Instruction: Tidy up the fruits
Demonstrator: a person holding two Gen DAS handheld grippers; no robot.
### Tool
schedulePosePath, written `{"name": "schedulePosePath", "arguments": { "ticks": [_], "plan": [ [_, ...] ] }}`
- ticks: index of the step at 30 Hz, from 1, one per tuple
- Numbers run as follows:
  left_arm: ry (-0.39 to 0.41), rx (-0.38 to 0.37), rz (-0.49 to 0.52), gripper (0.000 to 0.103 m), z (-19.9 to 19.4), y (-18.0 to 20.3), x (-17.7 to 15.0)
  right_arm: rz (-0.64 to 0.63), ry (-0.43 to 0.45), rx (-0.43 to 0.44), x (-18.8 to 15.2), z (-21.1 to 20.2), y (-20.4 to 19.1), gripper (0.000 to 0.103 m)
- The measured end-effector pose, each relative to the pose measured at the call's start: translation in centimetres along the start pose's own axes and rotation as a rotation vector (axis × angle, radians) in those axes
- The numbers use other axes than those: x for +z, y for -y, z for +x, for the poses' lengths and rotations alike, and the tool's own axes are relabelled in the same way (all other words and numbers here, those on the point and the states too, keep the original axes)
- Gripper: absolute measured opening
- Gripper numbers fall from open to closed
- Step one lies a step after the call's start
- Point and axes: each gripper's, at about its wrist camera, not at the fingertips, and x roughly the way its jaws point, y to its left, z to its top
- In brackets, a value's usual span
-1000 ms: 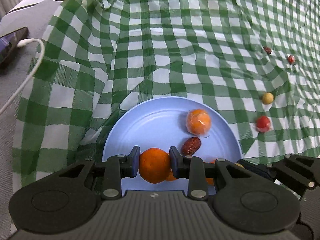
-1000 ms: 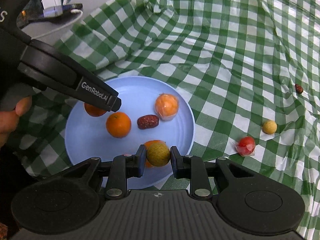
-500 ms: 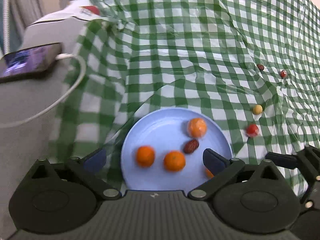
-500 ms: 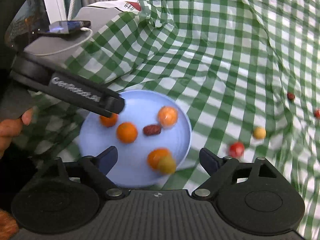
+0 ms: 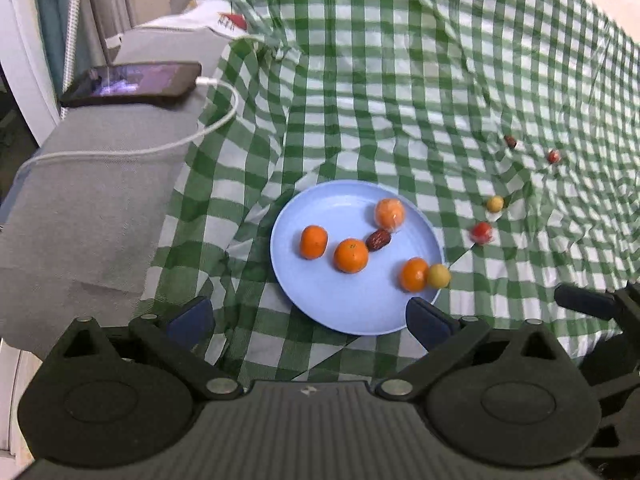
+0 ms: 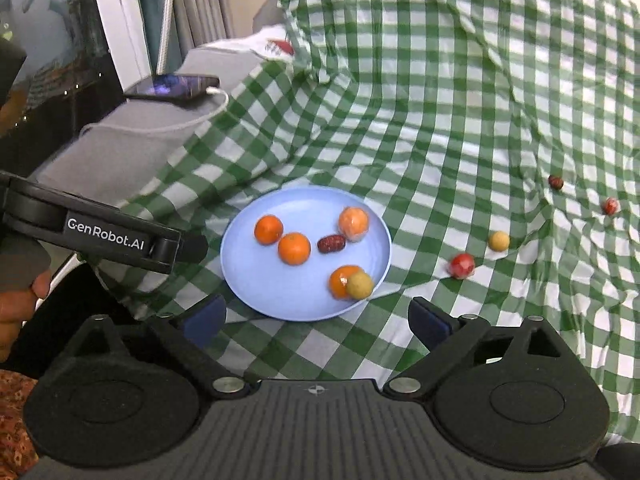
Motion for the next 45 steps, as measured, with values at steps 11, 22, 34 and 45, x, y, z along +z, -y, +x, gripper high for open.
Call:
{"name": "schedulePosePath", "arguments": {
  "ticks": [11,22,34,45],
  "plan": [
    [0.054,-0.011,0.018,0.103,-2.7,1.1,-0.7,0.004,0.059,-0.013,-0.9,-2.8,-0.2,0.1],
    [0.064,-0.007,0.019,0.103,-3.1,0.9,-0.7,0.029,0.066,-0.027,-1.0,-2.8,-0.2,0.1],
    [0.044,0.001,0.033,0.103,-2.5,1.4,-0.5,0.084,0.055,-0.022,-1.3,-2.0,0.6,0.1],
    [0.008,-0.037,0.092,0.103,0.0,5.5,1.7,0.199,0.084,-0.134,-1.6,-1.9,6.1,0.1]
  ]
}}
